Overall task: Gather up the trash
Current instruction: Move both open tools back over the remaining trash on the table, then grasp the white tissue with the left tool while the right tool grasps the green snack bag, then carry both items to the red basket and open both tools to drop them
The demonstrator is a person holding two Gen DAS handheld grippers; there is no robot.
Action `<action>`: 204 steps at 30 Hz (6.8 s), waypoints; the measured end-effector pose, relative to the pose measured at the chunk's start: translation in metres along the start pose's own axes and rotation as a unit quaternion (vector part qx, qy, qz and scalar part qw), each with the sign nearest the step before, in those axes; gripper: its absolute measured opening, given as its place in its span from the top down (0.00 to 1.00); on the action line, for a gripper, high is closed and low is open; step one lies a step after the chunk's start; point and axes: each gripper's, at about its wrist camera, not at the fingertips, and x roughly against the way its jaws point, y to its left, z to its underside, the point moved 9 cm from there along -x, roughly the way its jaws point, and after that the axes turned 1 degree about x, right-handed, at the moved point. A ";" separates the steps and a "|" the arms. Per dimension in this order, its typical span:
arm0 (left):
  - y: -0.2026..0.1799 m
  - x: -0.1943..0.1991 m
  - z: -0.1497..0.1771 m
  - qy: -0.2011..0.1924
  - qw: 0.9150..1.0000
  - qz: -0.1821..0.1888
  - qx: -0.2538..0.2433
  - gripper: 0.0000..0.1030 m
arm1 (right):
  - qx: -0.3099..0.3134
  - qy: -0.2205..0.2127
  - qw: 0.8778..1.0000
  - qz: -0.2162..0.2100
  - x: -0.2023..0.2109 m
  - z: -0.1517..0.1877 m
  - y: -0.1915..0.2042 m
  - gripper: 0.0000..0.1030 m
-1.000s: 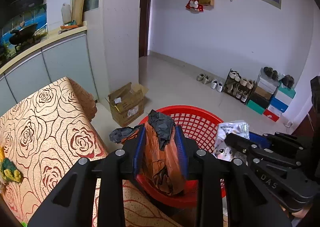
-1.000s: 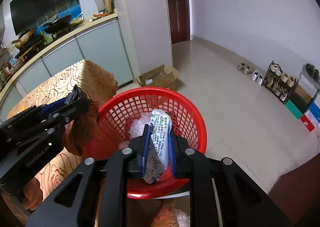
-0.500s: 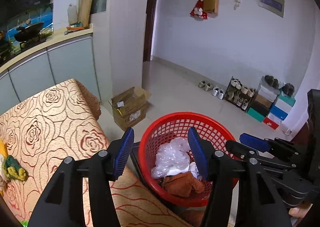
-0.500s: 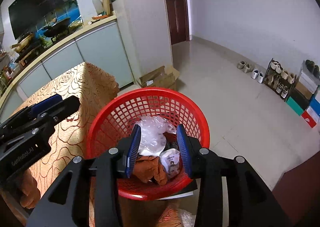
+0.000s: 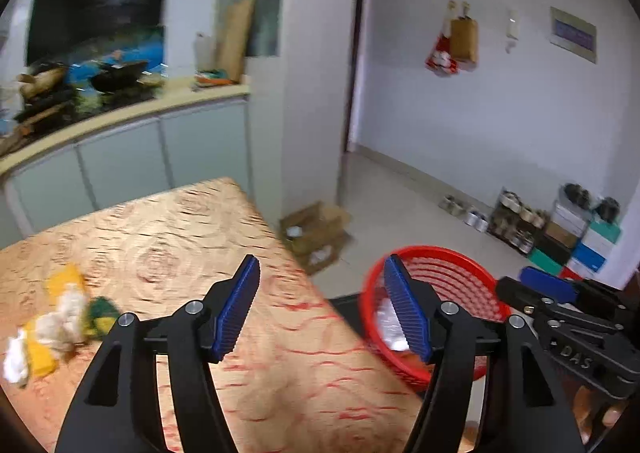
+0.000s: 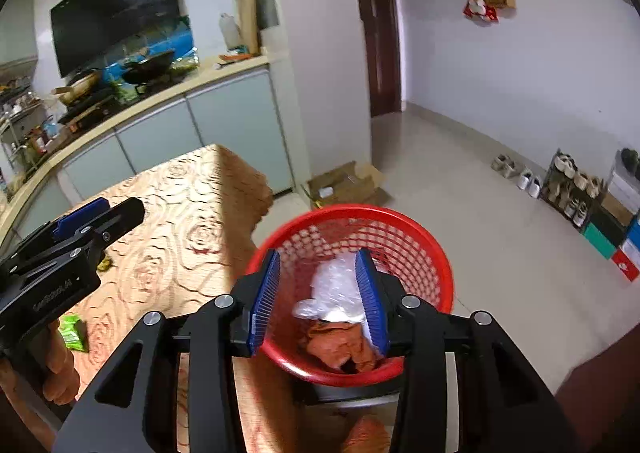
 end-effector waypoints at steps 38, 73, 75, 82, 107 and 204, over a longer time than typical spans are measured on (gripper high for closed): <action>0.324 0.147 0.095 0.018 0.940 -0.300 0.162 0.31 | 0.197 0.053 0.959 -0.195 0.005 0.061 0.268 0.38; 0.342 0.067 0.141 0.152 0.947 -0.249 0.133 0.79 | 0.214 0.144 0.947 -0.192 -0.040 0.112 0.297 0.32; 0.341 0.067 0.141 0.151 0.948 -0.249 0.132 0.80 | 0.219 0.145 0.945 -0.193 -0.040 0.114 0.299 0.37; 0.338 0.073 0.141 0.140 0.949 -0.249 0.133 0.82 | 0.226 0.153 0.941 -0.201 -0.039 0.119 0.302 0.55; 0.307 0.134 0.065 0.022 0.955 -0.274 0.108 0.82 | 0.197 0.035 0.957 -0.208 0.003 0.032 0.293 0.59; -0.102 -0.083 0.050 0.144 0.975 0.151 -0.075 0.65 | -0.043 0.078 0.995 0.039 -0.048 0.028 -0.065 0.47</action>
